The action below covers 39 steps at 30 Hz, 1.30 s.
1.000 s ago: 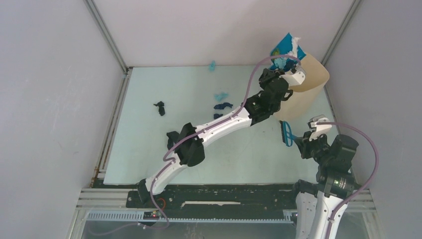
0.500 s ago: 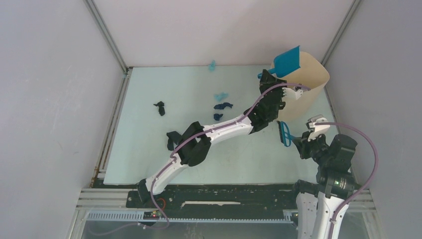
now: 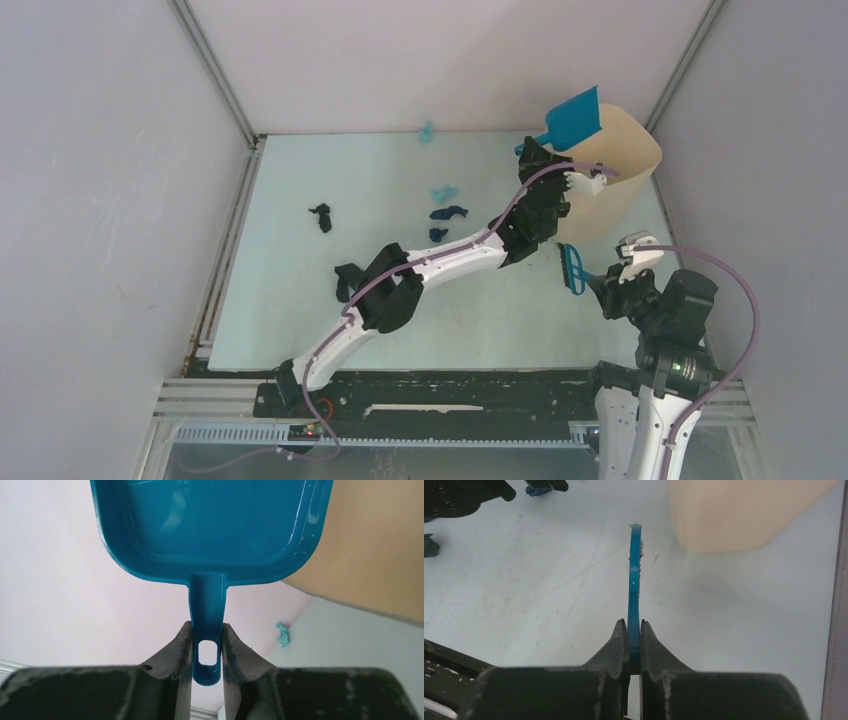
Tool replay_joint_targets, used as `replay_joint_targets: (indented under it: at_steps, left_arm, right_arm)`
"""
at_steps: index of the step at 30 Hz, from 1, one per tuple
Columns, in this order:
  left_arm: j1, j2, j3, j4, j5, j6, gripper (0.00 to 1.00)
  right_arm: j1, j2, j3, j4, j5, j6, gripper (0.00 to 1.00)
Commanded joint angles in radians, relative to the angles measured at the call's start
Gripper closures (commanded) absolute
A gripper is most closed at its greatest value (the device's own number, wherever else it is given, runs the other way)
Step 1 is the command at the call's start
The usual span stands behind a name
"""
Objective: Sweep away the paper scraps from the table
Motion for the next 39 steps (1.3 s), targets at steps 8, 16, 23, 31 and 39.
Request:
replay_joint_targets:
  at_steps: [8,16,23,31,39]
  left_arm:
    - [0.032,-0.28,0.055,-0.222,0.008,-0.551,1.0]
    - [0.029,-0.507,-0.248,-0.373,-0.015,-0.857,1.0]
    - [0.005,-0.737,-0.464,-0.723,0.013,-1.24,1.0]
    - [-0.087,-0.954,-0.943,-0.862,0.264,-1.689,1.0]
    - [-0.208,-0.885,-1.164,-0.922,0.417,-1.873,0.94]
  right_arm:
    - [0.004,-0.002,-0.001,0.043,0.014,0.019,1.0]
    - [0.01,-0.003,-0.003,0.046,0.018,0.022,1.0]
    - [0.027,-0.006,-0.005,0.052,0.031,0.027,1.0]
    - [0.035,-0.012,-0.006,0.052,0.029,0.025,1.0]
    - [0.067,-0.005,-0.01,0.062,0.051,0.031,1.0]
